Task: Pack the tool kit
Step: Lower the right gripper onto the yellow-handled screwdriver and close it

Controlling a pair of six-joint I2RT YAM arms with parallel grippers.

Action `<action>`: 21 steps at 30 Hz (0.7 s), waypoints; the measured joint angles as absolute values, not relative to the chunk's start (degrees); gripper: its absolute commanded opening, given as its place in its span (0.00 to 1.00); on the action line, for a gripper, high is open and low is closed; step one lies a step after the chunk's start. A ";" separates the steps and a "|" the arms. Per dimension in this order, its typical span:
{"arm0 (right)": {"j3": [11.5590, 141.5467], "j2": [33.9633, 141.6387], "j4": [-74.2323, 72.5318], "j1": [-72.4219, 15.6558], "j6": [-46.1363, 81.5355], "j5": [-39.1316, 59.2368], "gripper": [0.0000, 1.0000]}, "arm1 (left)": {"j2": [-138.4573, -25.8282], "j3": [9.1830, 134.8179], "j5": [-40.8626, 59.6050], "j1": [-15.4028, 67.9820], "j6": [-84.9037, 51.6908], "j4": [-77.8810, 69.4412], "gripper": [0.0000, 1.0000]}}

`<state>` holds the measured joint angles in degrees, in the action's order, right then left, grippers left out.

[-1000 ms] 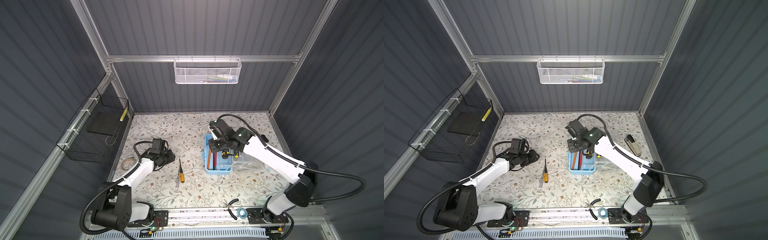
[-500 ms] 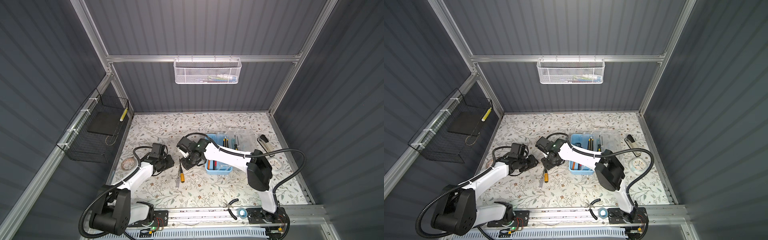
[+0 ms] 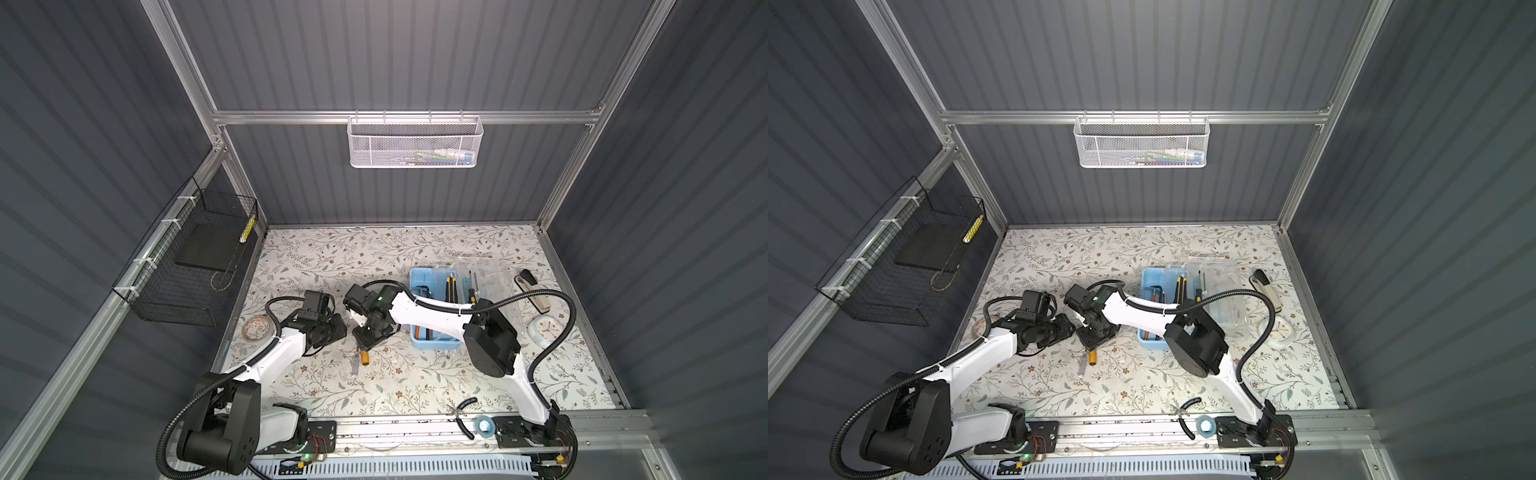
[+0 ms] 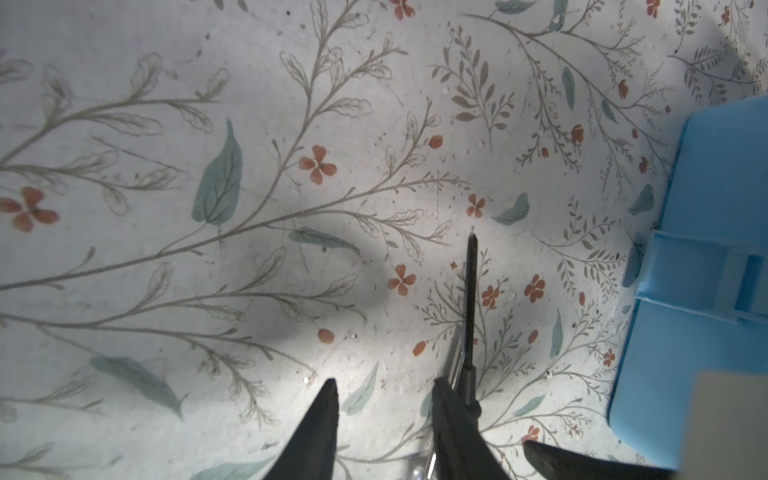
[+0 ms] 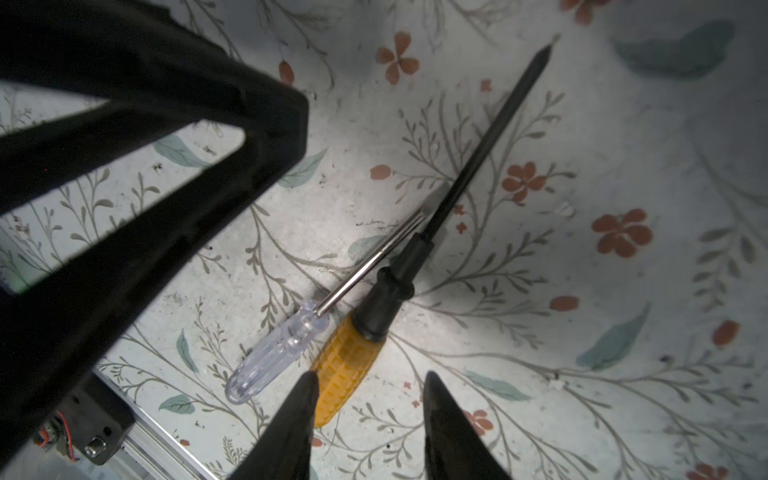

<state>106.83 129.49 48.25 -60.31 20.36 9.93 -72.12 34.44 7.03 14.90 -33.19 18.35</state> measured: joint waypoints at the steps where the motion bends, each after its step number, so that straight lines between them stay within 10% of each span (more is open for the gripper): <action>1: 106.96 129.84 48.40 -60.34 20.34 10.13 0.41 | -72.12 34.28 6.87 14.90 -33.17 18.35 0.39; 21: 110.91 133.71 52.49 -61.28 20.36 8.78 0.34 | -72.14 34.00 6.00 14.90 -33.17 17.65 0.39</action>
